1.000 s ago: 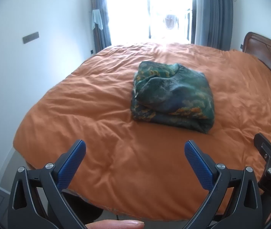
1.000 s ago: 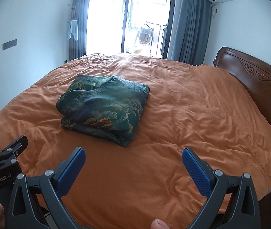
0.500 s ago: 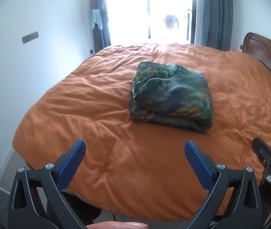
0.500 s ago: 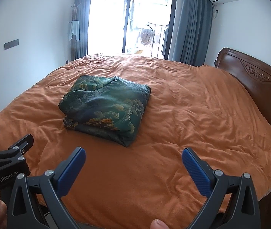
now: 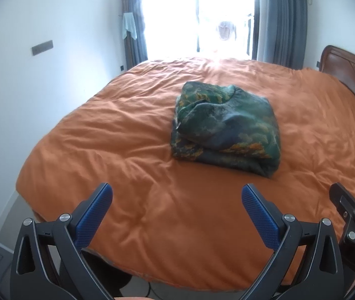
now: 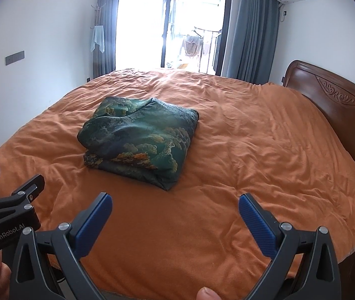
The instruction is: Fold large clothes
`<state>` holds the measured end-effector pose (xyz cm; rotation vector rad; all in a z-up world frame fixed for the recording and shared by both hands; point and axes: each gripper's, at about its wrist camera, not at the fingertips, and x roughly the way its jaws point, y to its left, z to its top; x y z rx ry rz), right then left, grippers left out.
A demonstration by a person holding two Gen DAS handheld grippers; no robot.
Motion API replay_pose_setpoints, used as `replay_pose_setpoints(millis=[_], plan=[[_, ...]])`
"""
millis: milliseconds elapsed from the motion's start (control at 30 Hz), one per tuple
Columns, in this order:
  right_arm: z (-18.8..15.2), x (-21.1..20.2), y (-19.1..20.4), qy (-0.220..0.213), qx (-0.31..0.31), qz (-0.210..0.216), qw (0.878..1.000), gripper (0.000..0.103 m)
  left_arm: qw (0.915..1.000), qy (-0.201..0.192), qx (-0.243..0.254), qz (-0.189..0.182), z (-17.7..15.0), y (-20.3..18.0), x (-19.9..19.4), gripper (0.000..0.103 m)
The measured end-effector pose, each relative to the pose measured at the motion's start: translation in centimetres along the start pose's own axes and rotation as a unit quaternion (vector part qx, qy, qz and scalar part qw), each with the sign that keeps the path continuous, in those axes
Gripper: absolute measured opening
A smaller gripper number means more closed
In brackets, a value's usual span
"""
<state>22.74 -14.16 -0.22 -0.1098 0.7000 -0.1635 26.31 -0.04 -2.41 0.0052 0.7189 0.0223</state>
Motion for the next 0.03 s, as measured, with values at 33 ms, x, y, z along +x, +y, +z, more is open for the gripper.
replay_pose_setpoints(millis=[33], plan=[[0.0,0.05,-0.04,0.001,0.0,0.0,1.0,0.103,1.0,-0.002,0.002,0.002,-0.02,-0.01,0.03,0.103]])
